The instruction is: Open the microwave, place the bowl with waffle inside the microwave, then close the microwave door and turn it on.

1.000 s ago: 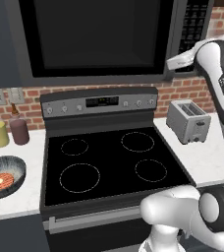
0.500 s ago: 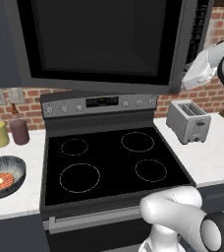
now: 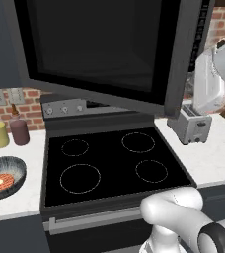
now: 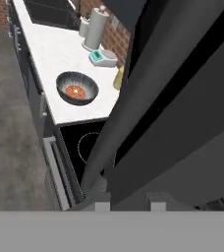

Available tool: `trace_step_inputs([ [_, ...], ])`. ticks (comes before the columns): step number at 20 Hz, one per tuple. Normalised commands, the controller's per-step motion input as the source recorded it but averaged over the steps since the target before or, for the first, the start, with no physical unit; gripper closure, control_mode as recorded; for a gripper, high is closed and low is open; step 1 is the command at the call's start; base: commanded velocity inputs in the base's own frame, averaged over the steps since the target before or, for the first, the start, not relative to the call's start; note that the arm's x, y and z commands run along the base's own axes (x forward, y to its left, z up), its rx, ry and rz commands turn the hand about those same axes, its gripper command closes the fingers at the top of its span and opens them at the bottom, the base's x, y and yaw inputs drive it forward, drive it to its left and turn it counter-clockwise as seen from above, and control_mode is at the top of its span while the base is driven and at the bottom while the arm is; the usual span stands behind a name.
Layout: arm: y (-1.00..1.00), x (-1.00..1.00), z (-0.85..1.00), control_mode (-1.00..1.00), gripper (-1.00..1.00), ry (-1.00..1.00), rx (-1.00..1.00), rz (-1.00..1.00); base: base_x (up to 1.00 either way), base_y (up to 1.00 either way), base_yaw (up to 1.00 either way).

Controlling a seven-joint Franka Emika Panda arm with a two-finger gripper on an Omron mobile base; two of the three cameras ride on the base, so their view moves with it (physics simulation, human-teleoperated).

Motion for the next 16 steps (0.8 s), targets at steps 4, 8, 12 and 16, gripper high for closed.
trace_step_inputs([
  [4, 1.0, -0.97, 0.0, -1.0, 1.0, 0.07, -0.27, 0.18, 0.0, 0.0, 0.0],
  [8, 1.0, -0.96, 0.0, -1.0, 1.0, 0.04, -0.25, 0.16, 0.0, 0.0, 0.0],
  [12, 0.92, -1.0, -0.12, -1.0, 1.0, -0.03, -0.08, 0.13, 0.0, 0.0, 0.0],
  [16, -0.21, -1.0, -0.26, -1.0, 1.0, -0.17, 0.22, 0.06, 0.0, 0.0, 0.0],
])
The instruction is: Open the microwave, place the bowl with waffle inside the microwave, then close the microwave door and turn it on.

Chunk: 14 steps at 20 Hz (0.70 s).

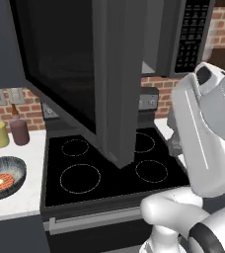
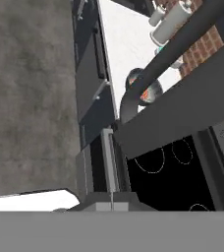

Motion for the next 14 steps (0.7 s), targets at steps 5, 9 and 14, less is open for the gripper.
trace_step_inputs([
  [5, -1.0, -1.0, -0.22, -1.0, 1.0, -0.28, 0.38, 0.0, 0.0, 0.0, 0.0],
  [9, -1.0, -1.0, -0.02, -1.0, 1.0, -0.13, 0.44, 0.0, 0.0, 0.0, 0.0],
  [14, -0.9, -0.23, 0.0, -1.0, 1.0, -0.16, 0.32, 0.09, 0.0, 0.0, 0.0],
])
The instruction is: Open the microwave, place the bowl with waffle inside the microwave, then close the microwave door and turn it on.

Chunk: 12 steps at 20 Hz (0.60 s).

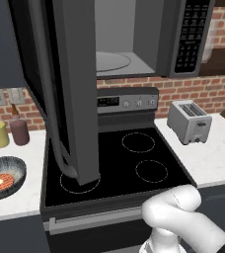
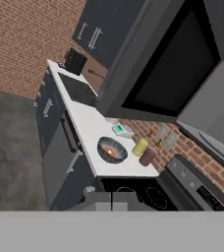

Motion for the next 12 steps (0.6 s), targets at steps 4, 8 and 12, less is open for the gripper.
trace_step_inputs([
  [4, -0.28, 0.76, 0.0, -1.0, 1.0, -0.24, 0.22, 0.34, 0.0, 0.0, 0.0],
  [8, 0.34, 1.0, 0.0, -1.0, 1.0, -0.1, 0.07, 0.26, 0.0, 0.0, 0.0],
  [12, 0.9, 1.0, -0.05, -1.0, 1.0, -0.04, 0.0, 0.04, 0.0, 0.0, 0.0],
])
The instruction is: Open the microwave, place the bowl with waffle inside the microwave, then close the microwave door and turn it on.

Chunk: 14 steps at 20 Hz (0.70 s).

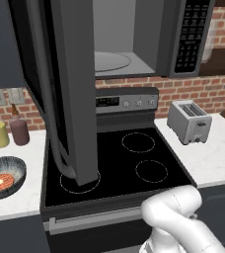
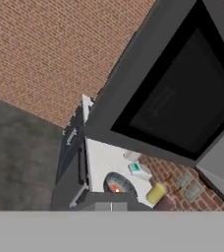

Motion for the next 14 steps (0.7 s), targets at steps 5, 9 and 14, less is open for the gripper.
trace_step_inputs([
  [5, 1.0, 0.84, -0.04, -1.0, 1.0, -0.18, -0.01, 0.0, 0.0, 0.0, 0.0],
  [9, 0.99, 0.95, 0.02, -1.0, 1.0, -0.07, 0.0, 0.0, 0.0, 0.0, 0.0],
  [14, 0.96, 0.76, 0.52, -1.0, 1.0, -0.01, 0.0, 0.09, 0.0, 0.0, 0.0],
])
